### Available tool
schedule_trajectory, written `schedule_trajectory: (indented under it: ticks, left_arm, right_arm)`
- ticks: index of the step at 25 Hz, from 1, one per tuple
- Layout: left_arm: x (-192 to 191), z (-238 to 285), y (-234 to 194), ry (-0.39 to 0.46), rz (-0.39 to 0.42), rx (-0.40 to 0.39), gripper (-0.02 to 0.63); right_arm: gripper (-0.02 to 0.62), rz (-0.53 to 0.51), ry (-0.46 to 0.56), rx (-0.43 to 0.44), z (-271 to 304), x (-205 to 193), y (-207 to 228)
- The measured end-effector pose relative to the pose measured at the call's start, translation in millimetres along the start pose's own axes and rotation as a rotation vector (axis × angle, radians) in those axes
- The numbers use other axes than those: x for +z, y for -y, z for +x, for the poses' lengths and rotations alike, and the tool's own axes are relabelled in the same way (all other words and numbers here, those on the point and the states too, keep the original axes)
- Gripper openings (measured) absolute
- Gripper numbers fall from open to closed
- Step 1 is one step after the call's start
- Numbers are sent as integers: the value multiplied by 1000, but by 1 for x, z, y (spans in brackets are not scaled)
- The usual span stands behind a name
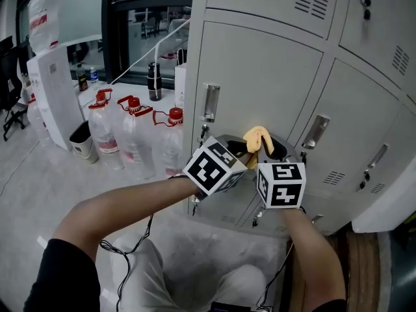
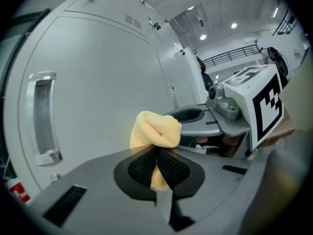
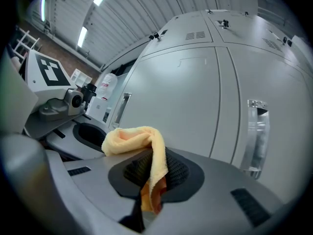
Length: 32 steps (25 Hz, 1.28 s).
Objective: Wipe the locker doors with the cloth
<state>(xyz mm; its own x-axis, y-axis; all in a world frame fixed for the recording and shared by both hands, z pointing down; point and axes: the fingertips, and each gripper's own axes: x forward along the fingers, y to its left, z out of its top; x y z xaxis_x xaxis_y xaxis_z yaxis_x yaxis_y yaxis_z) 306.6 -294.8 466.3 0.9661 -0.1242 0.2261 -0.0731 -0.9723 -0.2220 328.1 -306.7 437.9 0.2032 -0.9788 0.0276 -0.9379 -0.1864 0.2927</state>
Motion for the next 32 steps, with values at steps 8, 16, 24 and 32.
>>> schedule_trajectory:
  ticks: [8, 16, 24, 32]
  left_arm:
    - [8, 43, 39, -13, 43, -84, 20]
    - [10, 57, 49, -12, 74, -105, 20]
    - [10, 57, 49, -9, 68, -100, 20]
    - [-6, 24, 34, 36, 7, -76, 20]
  right_arm:
    - [63, 26, -41, -73, -25, -26, 48]
    - [63, 34, -54, -90, -32, -33, 62]
    - [63, 40, -52, -96, -32, -32, 62]
    - [63, 28, -35, -12, -24, -25, 23]
